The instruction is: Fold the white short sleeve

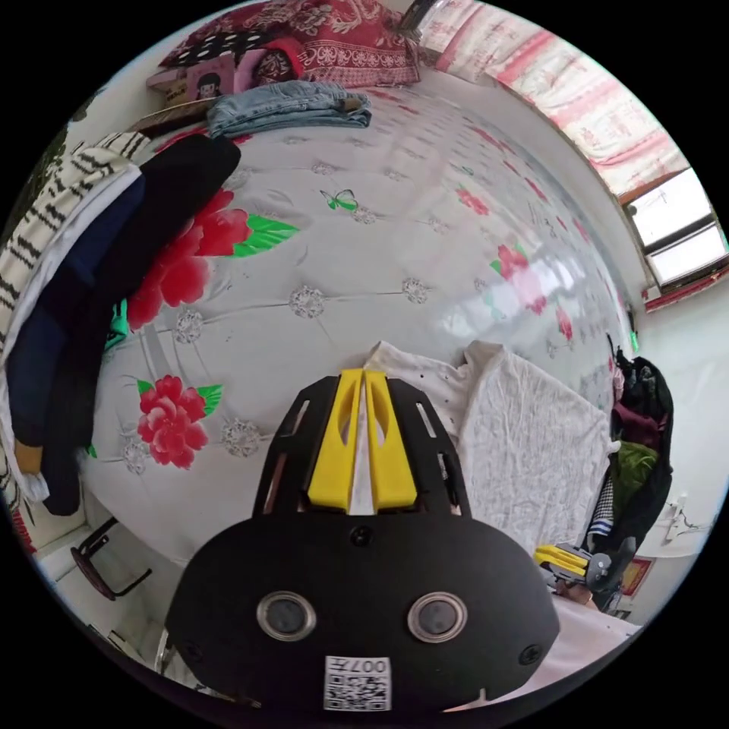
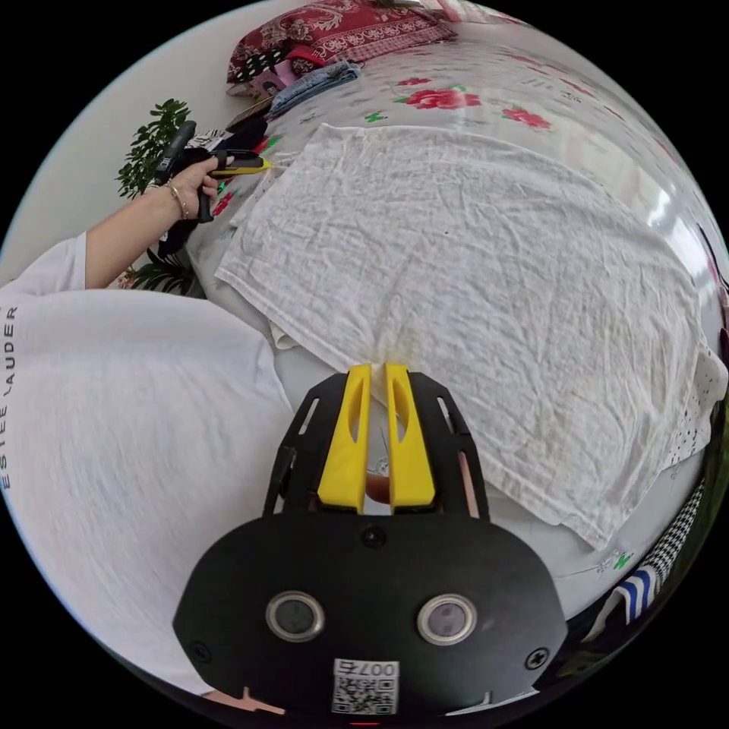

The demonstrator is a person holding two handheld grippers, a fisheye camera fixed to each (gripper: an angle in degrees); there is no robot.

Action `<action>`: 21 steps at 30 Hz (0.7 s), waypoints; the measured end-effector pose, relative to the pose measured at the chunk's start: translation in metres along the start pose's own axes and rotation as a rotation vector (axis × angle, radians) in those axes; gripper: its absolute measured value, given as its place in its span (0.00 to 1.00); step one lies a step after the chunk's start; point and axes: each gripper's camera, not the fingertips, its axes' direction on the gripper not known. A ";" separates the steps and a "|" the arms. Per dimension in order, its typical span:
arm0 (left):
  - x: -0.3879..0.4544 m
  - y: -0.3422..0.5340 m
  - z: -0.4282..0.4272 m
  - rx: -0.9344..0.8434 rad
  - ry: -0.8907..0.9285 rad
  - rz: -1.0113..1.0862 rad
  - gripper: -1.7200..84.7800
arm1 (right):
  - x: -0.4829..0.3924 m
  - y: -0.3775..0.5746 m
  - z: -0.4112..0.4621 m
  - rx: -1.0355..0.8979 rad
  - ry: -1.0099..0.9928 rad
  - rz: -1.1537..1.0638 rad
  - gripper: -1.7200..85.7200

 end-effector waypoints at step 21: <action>0.008 0.128 -0.011 0.036 -0.210 -0.038 0.04 | -0.005 -0.001 -0.005 -0.023 0.050 0.022 0.02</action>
